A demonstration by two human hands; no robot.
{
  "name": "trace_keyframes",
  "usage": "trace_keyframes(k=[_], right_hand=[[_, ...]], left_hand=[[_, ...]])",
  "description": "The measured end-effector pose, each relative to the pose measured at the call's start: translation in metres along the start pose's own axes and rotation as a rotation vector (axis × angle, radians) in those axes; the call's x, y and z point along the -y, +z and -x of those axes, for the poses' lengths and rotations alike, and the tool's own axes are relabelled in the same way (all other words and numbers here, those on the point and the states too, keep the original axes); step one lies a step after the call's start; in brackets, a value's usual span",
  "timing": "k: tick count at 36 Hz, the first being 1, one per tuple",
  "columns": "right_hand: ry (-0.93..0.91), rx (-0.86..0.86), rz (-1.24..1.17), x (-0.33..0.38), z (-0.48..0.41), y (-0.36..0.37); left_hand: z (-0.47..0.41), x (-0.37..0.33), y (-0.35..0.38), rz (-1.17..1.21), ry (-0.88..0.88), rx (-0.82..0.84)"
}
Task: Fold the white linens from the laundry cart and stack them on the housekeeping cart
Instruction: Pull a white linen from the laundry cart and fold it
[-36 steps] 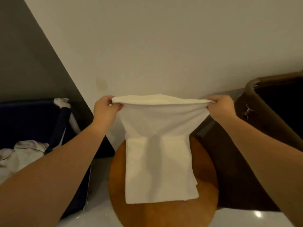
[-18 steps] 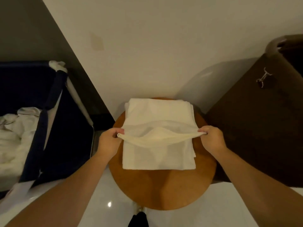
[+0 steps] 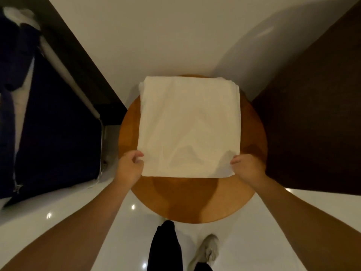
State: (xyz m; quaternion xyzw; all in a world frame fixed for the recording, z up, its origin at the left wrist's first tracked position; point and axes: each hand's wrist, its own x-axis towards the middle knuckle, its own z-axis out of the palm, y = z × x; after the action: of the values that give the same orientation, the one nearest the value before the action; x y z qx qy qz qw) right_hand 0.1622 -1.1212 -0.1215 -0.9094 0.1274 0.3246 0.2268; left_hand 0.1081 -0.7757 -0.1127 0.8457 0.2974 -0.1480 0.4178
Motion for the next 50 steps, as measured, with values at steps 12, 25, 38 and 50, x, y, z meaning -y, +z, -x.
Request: trace_keyframes(k=[12, 25, 38, 50], right_hand=[[0.096, -0.278, -0.208, 0.086, -0.101, -0.044], [0.208, -0.338, -0.603, 0.120, -0.178, -0.077], [-0.062, -0.468, -0.509, 0.169, -0.189, -0.118], [-0.470, -0.296, 0.477, 0.196, -0.196, -0.020]], left_hand=[[-0.140, -0.069, -0.007, 0.071, 0.092, -0.019], [-0.222, -0.128, 0.003, 0.121, 0.070, 0.002], [-0.229, -0.145, -0.020, 0.335, 0.028, -0.103], [-0.228, -0.123, 0.041, -0.706, 0.665, -0.122]])
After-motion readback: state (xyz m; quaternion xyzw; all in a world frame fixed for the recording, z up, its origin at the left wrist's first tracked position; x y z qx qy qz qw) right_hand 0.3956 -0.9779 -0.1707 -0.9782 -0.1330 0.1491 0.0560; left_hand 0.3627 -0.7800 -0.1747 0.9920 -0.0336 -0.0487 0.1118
